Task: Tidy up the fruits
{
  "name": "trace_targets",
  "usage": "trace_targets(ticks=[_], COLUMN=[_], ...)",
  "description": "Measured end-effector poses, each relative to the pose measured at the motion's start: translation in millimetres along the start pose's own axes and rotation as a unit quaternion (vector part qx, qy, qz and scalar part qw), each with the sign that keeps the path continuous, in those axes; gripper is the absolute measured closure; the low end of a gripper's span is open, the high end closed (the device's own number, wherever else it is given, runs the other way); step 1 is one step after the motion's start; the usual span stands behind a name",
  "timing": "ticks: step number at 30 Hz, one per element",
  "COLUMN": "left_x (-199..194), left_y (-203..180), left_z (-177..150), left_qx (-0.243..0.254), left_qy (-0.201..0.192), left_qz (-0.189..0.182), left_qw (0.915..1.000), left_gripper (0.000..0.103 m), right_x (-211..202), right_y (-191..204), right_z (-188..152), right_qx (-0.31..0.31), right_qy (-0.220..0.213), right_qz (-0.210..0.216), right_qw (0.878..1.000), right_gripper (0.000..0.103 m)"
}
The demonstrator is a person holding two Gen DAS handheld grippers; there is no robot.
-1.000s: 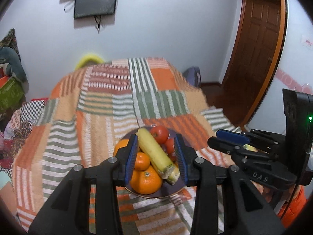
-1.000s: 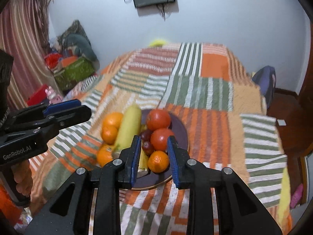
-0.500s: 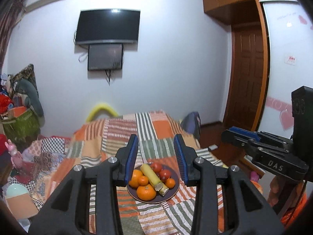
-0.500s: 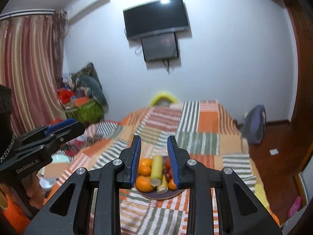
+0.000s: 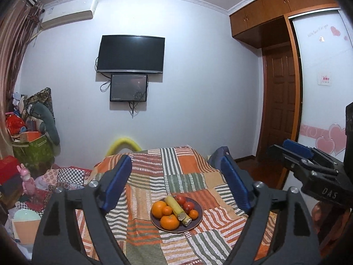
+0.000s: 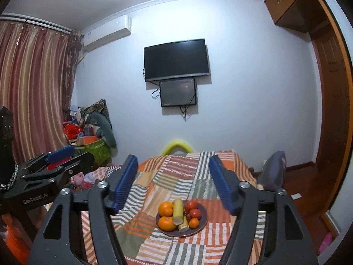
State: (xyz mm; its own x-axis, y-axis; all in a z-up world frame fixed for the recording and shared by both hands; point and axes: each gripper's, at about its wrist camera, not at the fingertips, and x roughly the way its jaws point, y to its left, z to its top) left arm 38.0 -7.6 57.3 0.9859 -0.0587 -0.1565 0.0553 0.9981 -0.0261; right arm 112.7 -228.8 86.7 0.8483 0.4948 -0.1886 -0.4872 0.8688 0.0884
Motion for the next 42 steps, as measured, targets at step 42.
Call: trace_targets(ticks=[42], left_x=[-1.1], left_y=[3.7], left_z=[-16.2], left_qx=[0.006], left_qy=[0.015], left_qz=[0.013], left_qw=[0.9998], left_gripper=[0.0], right_x=[-21.0], right_y=[8.3], right_z=[-3.9], right_qx=[-0.017], right_qy=[-0.01], right_qz=[-0.046], right_qw=[0.999], right_gripper=[0.0])
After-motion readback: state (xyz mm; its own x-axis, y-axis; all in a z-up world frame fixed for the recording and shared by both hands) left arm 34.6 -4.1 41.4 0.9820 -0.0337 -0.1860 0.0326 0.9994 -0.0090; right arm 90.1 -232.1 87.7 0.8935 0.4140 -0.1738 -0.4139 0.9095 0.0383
